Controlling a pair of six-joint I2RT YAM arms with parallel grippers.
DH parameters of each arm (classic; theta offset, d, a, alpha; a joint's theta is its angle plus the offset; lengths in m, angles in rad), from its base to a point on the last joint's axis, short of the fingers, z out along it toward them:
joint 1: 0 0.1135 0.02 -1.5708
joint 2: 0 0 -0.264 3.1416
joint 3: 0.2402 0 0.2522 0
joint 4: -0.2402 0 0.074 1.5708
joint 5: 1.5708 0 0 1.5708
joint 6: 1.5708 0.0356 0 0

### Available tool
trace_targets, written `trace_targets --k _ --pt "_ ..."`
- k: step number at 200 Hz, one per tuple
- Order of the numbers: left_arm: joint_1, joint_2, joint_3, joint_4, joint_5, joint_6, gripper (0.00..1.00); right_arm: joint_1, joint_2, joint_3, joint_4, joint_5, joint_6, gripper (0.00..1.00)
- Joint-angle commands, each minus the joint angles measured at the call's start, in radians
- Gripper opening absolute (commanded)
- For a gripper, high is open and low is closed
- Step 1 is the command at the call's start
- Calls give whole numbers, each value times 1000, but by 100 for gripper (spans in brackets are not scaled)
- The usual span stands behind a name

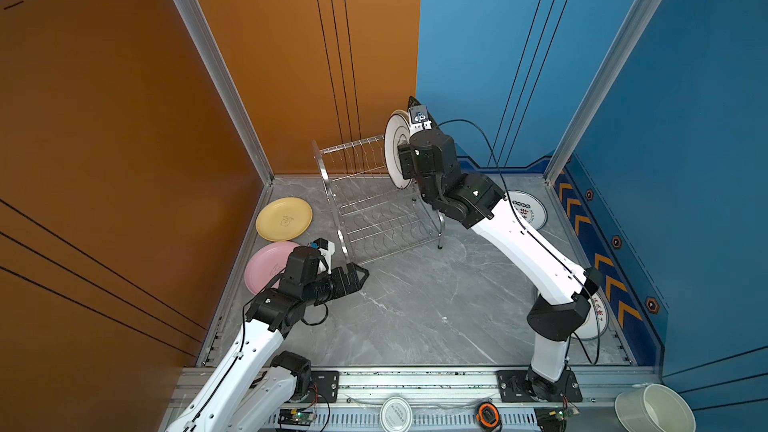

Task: Load the plates into the dish rack
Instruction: 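Open the right gripper and withdraw it from the rack toward the table, then move the right gripper down to the sunburst plate's edge nearest the robot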

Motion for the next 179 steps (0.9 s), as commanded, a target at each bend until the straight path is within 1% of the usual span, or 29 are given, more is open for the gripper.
trace_targets --k 1,25,58,77,84,103,151,179 --pt "-11 -9 20 -25 -17 -2 98 19 -82 -48 -95 -34 70 59" --pt "-21 -6 20 -24 -20 -2 98 27 -176 -151 -149 -53 152 59" --pt "-44 2 13 -23 -31 -1 98 34 -348 -382 -155 -80 281 59" --pt "-58 5 14 -23 -31 0 98 36 -435 -477 -164 -89 335 59" --pt "-63 7 14 -23 -32 0 98 33 -466 -535 -169 -98 355 60" --pt "-74 19 16 -24 -35 1 98 20 -529 -607 -198 -113 397 60" --pt "-90 47 33 -21 -40 21 98 -54 -686 -776 -270 -142 475 62" --pt "-94 67 41 -20 -30 34 98 -161 -793 -916 -301 -191 526 62"
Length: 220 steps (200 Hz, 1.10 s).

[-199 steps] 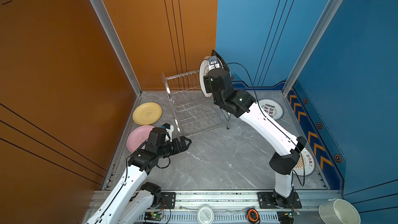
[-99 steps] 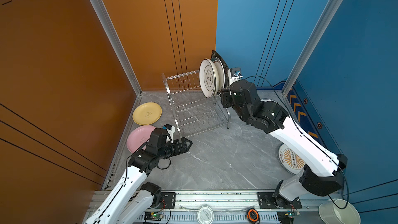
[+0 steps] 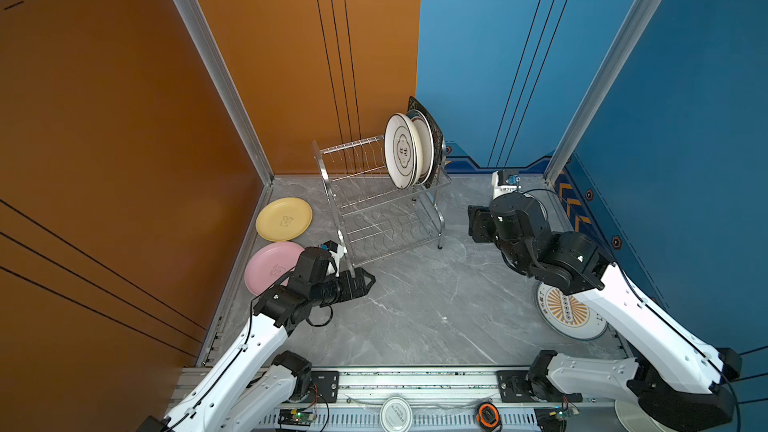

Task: Load the plates into the dish rack
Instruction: 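Move the right gripper down to the sunburst plate's edge nearest the robot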

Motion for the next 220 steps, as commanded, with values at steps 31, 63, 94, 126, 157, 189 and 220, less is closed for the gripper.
trace_targets --k 31,63,94,126,157,189,220 --pt "-16 28 40 -4 2 32 98 -301 -174 -268 -90 -175 115 65" --pt "-23 29 34 -3 10 34 98 -540 -257 -440 -94 -288 124 72" --pt "-32 21 29 -4 7 25 98 -779 -284 -544 -104 -356 61 78" --pt "-46 28 27 -3 7 23 98 -986 -244 -606 -81 -393 0 89" --pt "-57 48 39 -1 8 30 98 -1201 -213 -672 -23 -457 -23 95" --pt "-66 61 44 8 12 28 98 -1360 -188 -732 50 -489 -10 100" --pt "-72 69 49 9 16 29 98 -1495 -142 -758 129 -533 -2 100"
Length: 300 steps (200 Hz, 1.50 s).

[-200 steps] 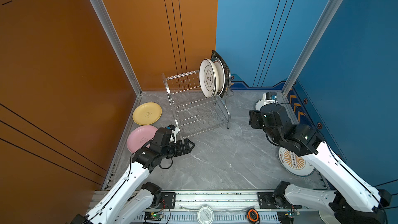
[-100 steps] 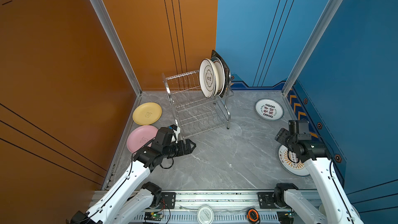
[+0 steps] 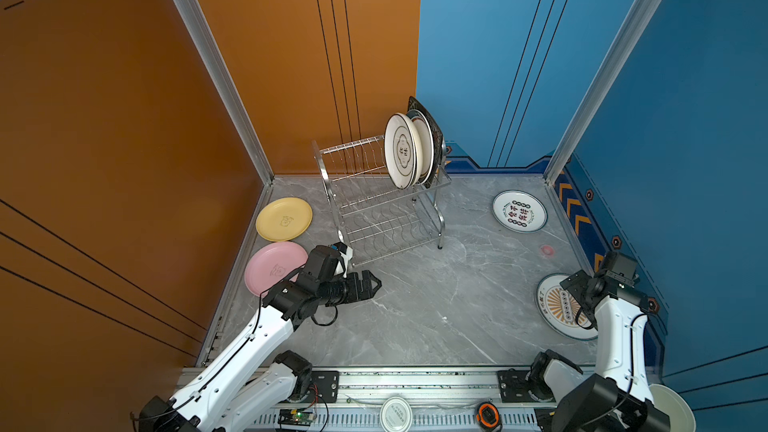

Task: Load the plates into the dish rack
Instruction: 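Move the right gripper down to the sunburst plate's edge nearest the robot, then push the white sunburst plate toward the left gripper with the right gripper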

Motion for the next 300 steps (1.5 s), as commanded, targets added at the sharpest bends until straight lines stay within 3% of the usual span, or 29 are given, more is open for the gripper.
trace_targets --k 1,57,102,170,227,300 --pt "-12 6 37 7 15 19 98 -81 33 -18 85 -52 -4 100" --pt "-12 24 43 15 20 19 98 -234 130 -31 201 -63 8 100" --pt "-13 38 53 15 21 28 98 -269 231 -22 277 -69 30 100" --pt "-8 46 55 30 8 19 98 -278 315 -67 395 -108 39 100" --pt "-6 44 54 30 -5 9 98 -274 416 -43 463 -206 6 100" --pt "-7 61 69 31 -14 10 98 -163 549 64 435 -238 -91 100"
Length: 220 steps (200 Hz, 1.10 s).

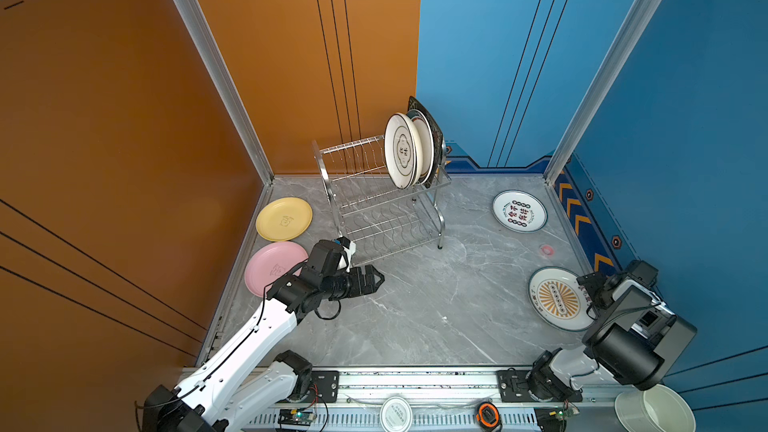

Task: Load the plates into the dish rack
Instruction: 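Push the white sunburst plate toward the left gripper with the right gripper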

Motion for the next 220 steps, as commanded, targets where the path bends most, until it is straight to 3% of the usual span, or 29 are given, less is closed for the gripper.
trace_targets --k 1,59,220 --pt "-3 5 27 1 -13 7 98 35 46 46 -12 -33 -53 100" --pt "-12 4 26 1 -27 -2 98 136 125 115 -31 -43 -120 100" --pt "-69 -7 0 20 -75 -29 98 462 248 223 -207 -251 -245 100"
